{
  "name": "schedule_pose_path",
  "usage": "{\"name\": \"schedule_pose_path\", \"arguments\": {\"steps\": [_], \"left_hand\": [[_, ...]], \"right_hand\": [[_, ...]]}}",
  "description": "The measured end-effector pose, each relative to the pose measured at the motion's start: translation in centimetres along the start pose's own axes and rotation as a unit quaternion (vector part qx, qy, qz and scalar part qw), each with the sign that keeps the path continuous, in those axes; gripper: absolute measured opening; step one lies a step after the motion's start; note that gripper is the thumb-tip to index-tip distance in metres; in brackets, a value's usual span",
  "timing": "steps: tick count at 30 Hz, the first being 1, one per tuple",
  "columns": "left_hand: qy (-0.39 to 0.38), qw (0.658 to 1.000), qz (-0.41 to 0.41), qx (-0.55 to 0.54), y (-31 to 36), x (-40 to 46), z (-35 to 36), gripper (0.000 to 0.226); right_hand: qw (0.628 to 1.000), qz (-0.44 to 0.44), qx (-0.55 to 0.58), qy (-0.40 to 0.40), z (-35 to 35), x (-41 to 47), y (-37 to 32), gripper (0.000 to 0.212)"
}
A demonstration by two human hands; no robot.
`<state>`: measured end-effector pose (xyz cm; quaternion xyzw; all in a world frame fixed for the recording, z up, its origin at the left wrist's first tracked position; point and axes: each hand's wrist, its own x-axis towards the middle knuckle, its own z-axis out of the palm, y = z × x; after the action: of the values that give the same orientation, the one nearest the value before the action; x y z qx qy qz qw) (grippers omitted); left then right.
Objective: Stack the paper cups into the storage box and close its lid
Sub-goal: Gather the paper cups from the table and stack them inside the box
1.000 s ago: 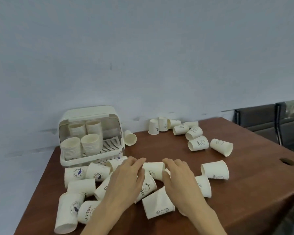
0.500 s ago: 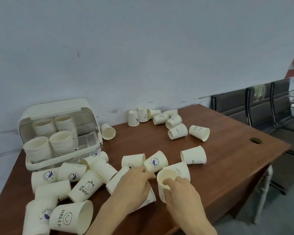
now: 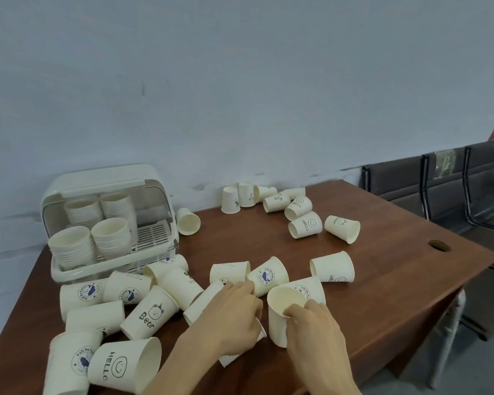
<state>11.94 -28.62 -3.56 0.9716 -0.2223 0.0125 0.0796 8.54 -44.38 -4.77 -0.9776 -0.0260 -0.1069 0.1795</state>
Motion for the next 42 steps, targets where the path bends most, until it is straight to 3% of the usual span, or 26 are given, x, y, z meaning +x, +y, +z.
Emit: {"name": "schedule_pose_path", "arguments": {"steps": [4,9,16,28,34,42], "left_hand": [[0.027,0.999,0.007,-0.024,-0.5,-0.9,-1.2,0.022],[0.094,0.995,-0.015,-0.040,-1.5,-2.5,-3.3,0.019],[0.218,0.968,-0.065,-0.102,-3.6,-4.1,-5.9,0.013],[0.316,0.933,-0.151,-0.085,-10.1,-8.4,-6.7,0.009],[0.367,0.902,-0.213,-0.073,-14.2,-11.8,-7.8,0.007],[0.449,0.835,-0.315,-0.048,-19.9,-12.6,-9.3,0.005]], "right_hand": [[0.999,-0.016,0.013,0.035,-0.2,0.1,0.2,0.021],[0.998,-0.033,0.009,0.052,-0.8,1.3,0.3,0.045],[0.981,-0.122,0.119,0.093,-3.0,3.6,-3.7,0.016],[0.957,-0.215,0.185,0.068,-1.0,6.2,-11.8,0.014],[0.934,-0.244,0.258,0.048,0.6,8.0,-17.4,0.017],[0.915,-0.265,0.293,0.075,2.7,14.5,-25.5,0.021]]}}
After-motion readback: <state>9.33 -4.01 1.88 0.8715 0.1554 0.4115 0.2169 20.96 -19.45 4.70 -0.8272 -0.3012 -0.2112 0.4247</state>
